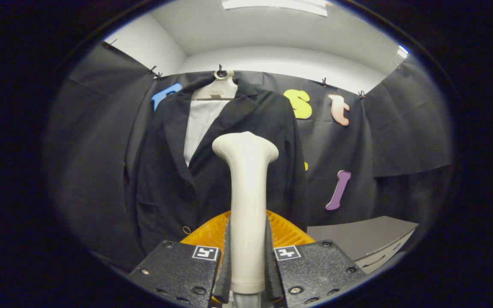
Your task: Iron the clothes twice with a garment steamer, once on the left side and once on the right side.
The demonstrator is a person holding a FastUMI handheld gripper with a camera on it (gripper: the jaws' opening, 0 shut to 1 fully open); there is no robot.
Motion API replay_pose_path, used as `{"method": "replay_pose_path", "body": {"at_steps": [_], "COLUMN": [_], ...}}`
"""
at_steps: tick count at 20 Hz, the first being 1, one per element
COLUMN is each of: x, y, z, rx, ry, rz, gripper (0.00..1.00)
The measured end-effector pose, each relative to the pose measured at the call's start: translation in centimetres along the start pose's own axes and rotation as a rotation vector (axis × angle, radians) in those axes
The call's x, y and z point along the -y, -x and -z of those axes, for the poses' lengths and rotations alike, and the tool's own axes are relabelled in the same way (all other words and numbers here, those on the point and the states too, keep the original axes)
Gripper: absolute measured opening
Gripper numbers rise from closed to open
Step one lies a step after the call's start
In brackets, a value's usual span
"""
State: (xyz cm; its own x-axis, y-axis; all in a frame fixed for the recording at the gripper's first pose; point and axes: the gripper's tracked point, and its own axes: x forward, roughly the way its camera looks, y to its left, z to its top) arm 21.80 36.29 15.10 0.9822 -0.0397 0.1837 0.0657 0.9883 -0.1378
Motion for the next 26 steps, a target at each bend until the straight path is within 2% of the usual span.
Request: {"method": "replay_pose_path", "body": {"at_steps": [14, 26], "x": [0.8, 0.2], "y": [2.5, 5.0], "z": [7.4, 13.3], "rx": [-0.152, -0.285], "ry": [0.029, 0.066], "rz": [0.019, -0.006], "gripper": [0.34, 0.34]}}
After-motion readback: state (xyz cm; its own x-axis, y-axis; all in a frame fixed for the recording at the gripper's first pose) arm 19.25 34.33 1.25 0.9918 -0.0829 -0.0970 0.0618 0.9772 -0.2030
